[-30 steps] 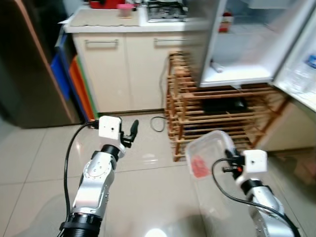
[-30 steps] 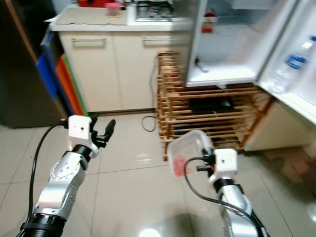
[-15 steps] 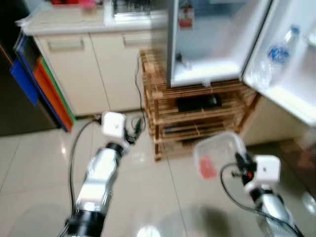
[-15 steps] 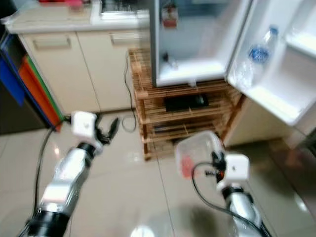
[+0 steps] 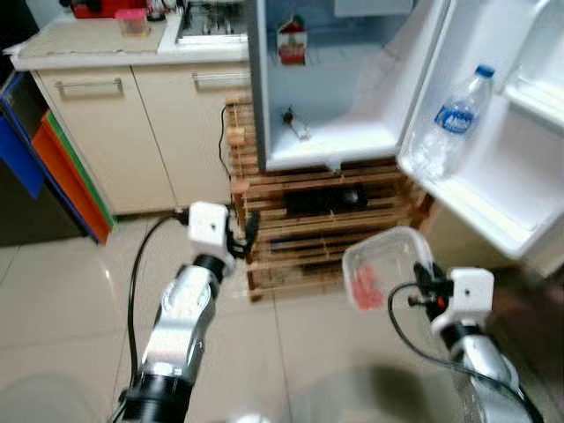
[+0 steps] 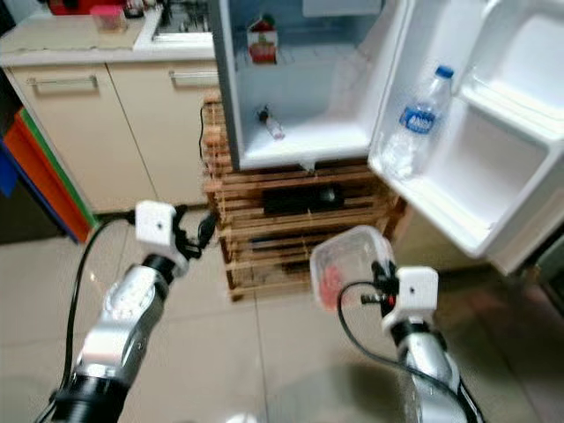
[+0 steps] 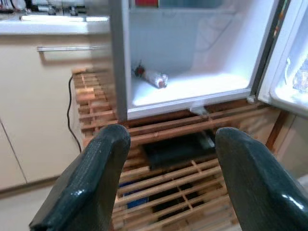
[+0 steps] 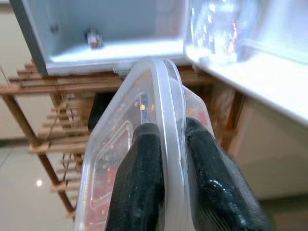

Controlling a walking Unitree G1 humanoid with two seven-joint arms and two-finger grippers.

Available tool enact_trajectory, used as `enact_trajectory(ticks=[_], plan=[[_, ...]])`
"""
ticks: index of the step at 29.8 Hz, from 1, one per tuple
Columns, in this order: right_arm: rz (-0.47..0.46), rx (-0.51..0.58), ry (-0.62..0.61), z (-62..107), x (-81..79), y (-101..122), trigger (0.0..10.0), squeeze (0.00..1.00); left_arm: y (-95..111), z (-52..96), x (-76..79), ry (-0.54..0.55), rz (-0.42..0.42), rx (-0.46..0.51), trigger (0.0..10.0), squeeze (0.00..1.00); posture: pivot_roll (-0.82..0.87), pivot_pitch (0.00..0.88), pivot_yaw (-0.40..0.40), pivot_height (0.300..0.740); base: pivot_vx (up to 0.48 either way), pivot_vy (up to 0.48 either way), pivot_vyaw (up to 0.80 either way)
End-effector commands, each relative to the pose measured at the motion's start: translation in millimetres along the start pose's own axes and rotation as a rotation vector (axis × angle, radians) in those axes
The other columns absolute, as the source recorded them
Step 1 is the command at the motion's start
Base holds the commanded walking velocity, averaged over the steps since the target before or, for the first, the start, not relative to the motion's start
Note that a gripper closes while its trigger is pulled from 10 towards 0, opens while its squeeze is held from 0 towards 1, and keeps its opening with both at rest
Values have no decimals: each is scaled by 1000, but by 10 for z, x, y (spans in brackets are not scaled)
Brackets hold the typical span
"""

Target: Restocking fridge

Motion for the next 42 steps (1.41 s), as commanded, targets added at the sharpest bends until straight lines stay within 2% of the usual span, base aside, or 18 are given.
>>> enact_trajectory(ticks=[1, 5, 13, 21, 30, 42], plan=[[9, 15, 68, -54, -179, 48, 0, 275, -37, 20, -121, 38, 4, -18, 10000, 0, -74, 16, 15, 740, 0, 0, 0], [17, 29, 107, -109, -264, 111, 0, 278, -18, 2, -117, 44, -28, -16, 10000, 0, -75, 15, 12, 740, 0, 0, 0], [11, 41, 116, -192, -292, 166, 0, 275, 85, -8, -55, 32, -31, 33, 10000, 0, -74, 15, 8, 740, 40, 0, 0], [13, 51, 129, -238, -307, 199, 0, 278, 82, 4, -69, 50, -23, 38, 10000, 0, -67, 7, 5, 740, 405, 229, 0], [18, 42, 144, -259, -337, 169, 0, 275, 67, -34, -70, 48, -78, 17, 10000, 0, -62, 0, 8, 740, 462, 0, 0], [21, 57, 163, -302, -377, 212, 0, 282, 88, -63, -47, 37, -90, 22, 10000, 0, -56, 0, 11, 740, 480, 0, 0]])
Point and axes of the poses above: a point about 5 cm out from each wrist's last joint towards the gripper, its own z axis pointing back from the gripper into the wrist, its own y axis along the axis of the wrist's last joint, x = y × z, the point moved 5 cm from there along -z, pointing out of the wrist towards the gripper, and after that the axes turned 2 degrees about -z, right-handed, at the moved point
